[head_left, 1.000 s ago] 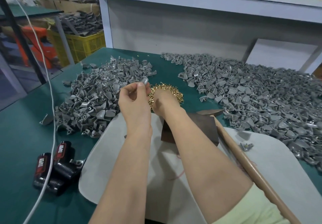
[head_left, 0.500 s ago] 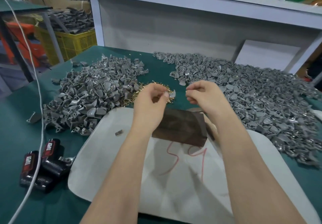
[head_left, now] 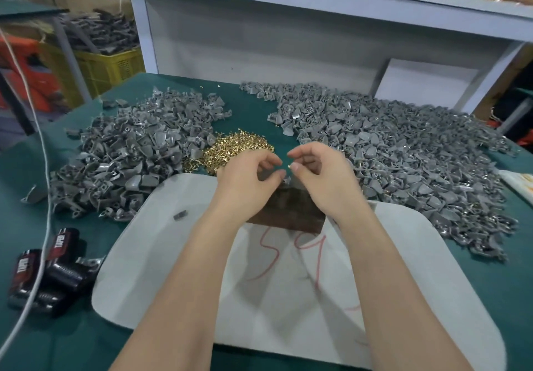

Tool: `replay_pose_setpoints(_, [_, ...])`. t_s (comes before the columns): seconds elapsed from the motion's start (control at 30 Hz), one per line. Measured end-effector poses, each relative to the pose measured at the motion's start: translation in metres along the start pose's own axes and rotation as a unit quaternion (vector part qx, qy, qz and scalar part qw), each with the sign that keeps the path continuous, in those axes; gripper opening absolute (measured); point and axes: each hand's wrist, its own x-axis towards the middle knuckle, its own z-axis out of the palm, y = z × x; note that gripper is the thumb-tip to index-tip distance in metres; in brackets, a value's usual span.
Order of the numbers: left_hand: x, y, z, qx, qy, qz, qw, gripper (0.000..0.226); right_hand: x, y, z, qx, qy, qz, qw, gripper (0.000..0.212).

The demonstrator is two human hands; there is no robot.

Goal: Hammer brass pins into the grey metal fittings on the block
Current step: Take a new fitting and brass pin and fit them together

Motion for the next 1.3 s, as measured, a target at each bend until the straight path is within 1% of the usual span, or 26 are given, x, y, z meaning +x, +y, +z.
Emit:
replay_pose_setpoints(0.07, [0.001, 0.001, 0.001, -0.018, 0.017, 0.026, 0.999, 0.008, 0.0, -0.002, 0.002, 0.031, 0.016, 0.003, 0.999, 0.02])
replay_pose_setpoints(0.2, [0.001, 0.002, 0.002, -0.022, 0.041, 0.062, 0.997, 0.01, 0.0, -0.005, 0.005, 0.077, 0.04, 0.016, 0.996, 0.014])
replay_pose_setpoints(0.27, [0.0, 0.003, 0.002, -0.026, 0.042, 0.064, 0.997, 0.01, -0.001, -0.005, 0.004, 0.088, 0.034, 0.025, 0.995, 0.013])
replay_pose_setpoints(0.4, [-0.001, 0.004, 0.002, -0.011, 0.036, 0.056, 0.998, 0.011, 0.0, -0.001, 0.003, 0.091, 0.028, 0.031, 0.995, 0.018])
replay_pose_setpoints(0.5, [0.0, 0.0, -0.001, 0.007, 0.024, 0.014, 1.0, 0.012, 0.002, 0.006, 0.002, 0.047, 0.04, 0.028, 0.998, 0.013])
replay_pose_setpoints(0.6, [0.0, -0.003, -0.002, 0.045, -0.024, -0.014, 0.999, 0.013, 0.0, 0.01, 0.006, -0.049, -0.002, 0.014, 0.999, 0.007])
replay_pose_setpoints(0.67, [-0.001, -0.002, -0.002, 0.057, -0.051, -0.019, 0.997, 0.006, -0.002, 0.01, 0.009, -0.106, -0.034, -0.001, 0.994, 0.007])
replay_pose_setpoints(0.77, [-0.002, 0.0, 0.0, 0.08, -0.055, -0.025, 0.995, 0.014, -0.004, 0.007, 0.008, -0.163, -0.052, -0.008, 0.985, 0.006])
replay_pose_setpoints(0.83, [-0.002, 0.0, 0.0, 0.083, -0.05, -0.023, 0.995, 0.014, -0.004, 0.005, 0.007, -0.178, -0.051, -0.006, 0.983, 0.005])
replay_pose_setpoints(0.97, [-0.001, -0.002, 0.002, 0.085, -0.037, -0.018, 0.995, 0.006, -0.004, 0.003, 0.007, -0.19, -0.044, -0.001, 0.981, 0.007])
replay_pose_setpoints(1.07, [-0.001, -0.004, 0.003, 0.097, -0.028, -0.012, 0.995, 0.006, -0.003, 0.002, 0.007, -0.2, -0.037, -0.003, 0.979, 0.008])
replay_pose_setpoints(1.3, [0.001, -0.006, 0.005, 0.112, -0.017, 0.009, 0.994, 0.005, -0.006, 0.001, 0.011, -0.227, -0.024, -0.048, 0.972, 0.005])
